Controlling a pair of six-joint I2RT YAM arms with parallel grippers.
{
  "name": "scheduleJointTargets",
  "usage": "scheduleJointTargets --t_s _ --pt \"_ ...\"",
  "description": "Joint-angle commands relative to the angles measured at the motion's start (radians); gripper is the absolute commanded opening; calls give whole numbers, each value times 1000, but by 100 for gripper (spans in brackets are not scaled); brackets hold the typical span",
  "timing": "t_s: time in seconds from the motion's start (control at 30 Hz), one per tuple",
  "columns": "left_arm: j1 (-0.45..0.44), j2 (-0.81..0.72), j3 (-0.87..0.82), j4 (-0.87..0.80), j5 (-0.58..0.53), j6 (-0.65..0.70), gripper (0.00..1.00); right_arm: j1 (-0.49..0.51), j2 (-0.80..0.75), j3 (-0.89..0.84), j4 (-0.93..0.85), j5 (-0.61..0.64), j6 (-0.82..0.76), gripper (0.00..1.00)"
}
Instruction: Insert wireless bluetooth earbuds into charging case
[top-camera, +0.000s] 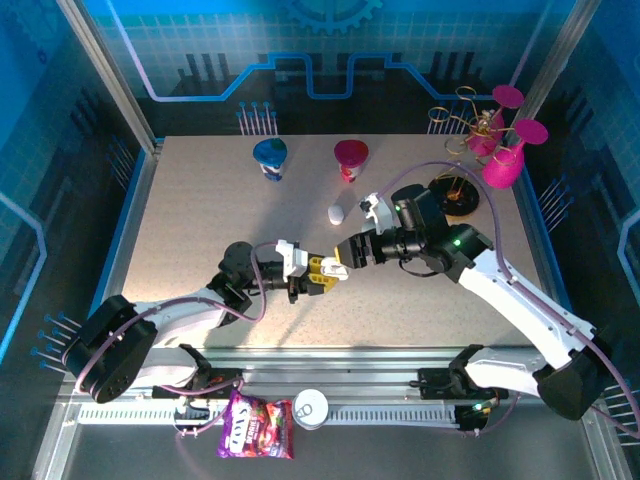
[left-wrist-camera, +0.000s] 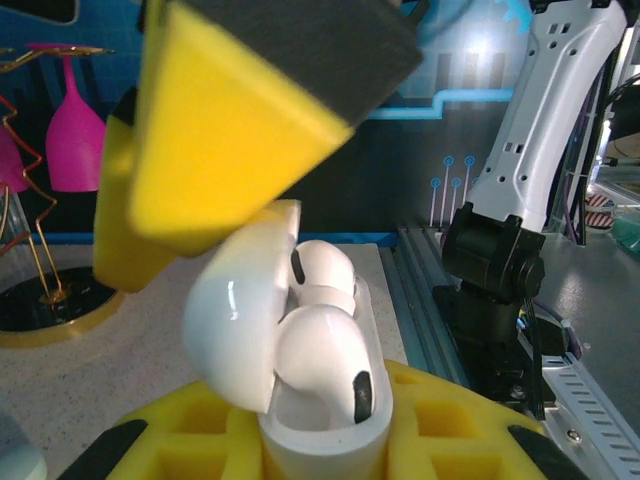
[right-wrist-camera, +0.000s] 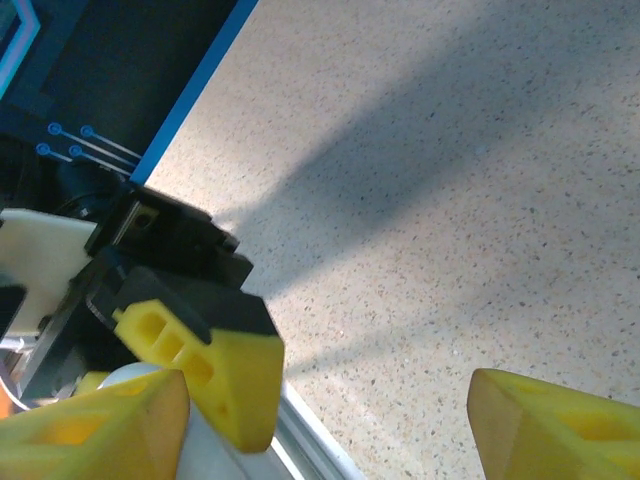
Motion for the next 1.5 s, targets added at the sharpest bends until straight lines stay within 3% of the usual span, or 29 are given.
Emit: scheduleJointTargets --t_s 0.0,0.5,0.73,1.0,1.47 --pt "9 -19 19 20 -56 6 0 -2 -36 11 -97 -70 -47 74" --pt "10 -27 29 27 -48 -31 0 30 -25 31 -107 -42 -80 74" --pt "16 -19 41 7 -12 -61 0 36 -78 1 -4 -27 -100 73" --pt "15 -14 36 35 22 -61 0 21 4 24 32 -76 -46 72" --pt "41 1 44 176 -5 -193 0 44 14 -83 -66 62 -106 71"
